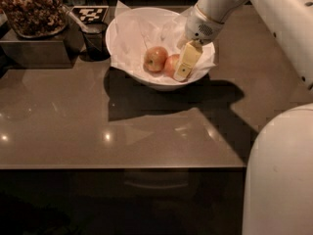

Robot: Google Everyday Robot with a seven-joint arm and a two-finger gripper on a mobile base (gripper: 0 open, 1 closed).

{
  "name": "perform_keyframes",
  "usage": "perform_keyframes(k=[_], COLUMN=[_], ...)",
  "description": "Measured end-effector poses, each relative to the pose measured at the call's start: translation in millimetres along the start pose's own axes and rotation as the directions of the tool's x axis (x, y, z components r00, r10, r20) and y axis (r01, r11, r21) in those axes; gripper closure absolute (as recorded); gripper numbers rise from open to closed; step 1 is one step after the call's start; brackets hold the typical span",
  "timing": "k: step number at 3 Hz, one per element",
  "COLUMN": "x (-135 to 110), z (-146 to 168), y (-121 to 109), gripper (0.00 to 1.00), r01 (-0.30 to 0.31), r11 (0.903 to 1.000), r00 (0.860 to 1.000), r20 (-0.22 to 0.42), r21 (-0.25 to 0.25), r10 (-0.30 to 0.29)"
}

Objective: Pick apple from white bowl

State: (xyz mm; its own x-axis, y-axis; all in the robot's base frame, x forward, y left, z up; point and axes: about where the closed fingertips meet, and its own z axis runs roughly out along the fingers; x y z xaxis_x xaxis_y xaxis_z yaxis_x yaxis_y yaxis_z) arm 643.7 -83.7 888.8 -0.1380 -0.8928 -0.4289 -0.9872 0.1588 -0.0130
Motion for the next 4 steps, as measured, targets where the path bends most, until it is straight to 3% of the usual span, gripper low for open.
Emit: perform_keyframes(k=[1,4], x=[-4.3,4.1], z=[14.4,23.7], y=[-12.6,-16.3], gripper=[0.15,0.14], r01=[-0.016,-0.018], r11=[0.9997,0.9996], r00=[1.0,1.0], r20=[0.013,0.002], r21=[-0.018,-0.024], r10=[0.016,0.018])
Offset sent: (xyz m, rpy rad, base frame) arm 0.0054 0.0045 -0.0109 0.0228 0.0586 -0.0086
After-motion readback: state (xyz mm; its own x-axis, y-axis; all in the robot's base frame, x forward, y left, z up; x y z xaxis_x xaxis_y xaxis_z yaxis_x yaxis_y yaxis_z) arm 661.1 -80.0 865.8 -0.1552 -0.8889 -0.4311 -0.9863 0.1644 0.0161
